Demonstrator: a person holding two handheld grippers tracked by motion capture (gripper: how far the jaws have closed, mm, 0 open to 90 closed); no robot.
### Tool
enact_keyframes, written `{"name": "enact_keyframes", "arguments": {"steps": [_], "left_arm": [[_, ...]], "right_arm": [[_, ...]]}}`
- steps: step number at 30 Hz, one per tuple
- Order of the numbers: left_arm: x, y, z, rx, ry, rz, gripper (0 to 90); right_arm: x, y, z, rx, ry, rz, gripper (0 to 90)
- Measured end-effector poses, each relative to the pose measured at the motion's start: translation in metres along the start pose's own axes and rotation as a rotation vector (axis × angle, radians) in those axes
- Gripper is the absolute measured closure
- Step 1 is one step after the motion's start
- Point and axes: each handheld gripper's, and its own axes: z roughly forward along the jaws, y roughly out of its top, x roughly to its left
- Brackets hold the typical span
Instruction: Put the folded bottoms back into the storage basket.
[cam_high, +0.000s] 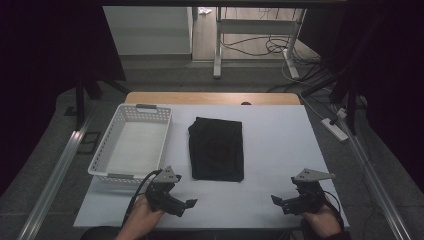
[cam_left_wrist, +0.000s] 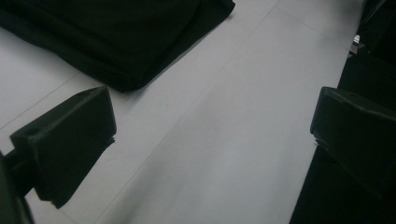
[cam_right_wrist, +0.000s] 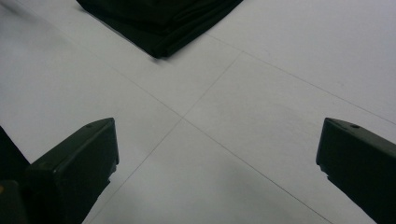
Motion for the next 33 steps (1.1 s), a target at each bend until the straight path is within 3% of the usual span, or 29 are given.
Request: {"name": "enact_keyframes", "arguments": {"steps": [10, 19, 28, 33], "left_arm": [[0.002, 0.013, 0.019, 0.010, -0.013, 0.036, 0.0], [0.009, 0.023, 0.033, 0.017, -0.034, 0.023, 0.0], [0.019, 0.033, 0.047, 0.024, -0.023, 0.044, 0.0], [0.023, 0.038, 0.050, 0.034, -0.007, 0.025, 0.0]], "right_arm": [[0.001, 0.000, 0.000, 0.001, 0.001, -0.003, 0.0], [0.001, 0.000, 0.000, 0.004, 0.001, -0.009, 0.0], [0.001, 0.000, 0.001, 0.006, 0.001, -0.013, 0.0], [0.001, 0.000, 0.001, 0.007, 0.002, -0.014, 0.0]]}}
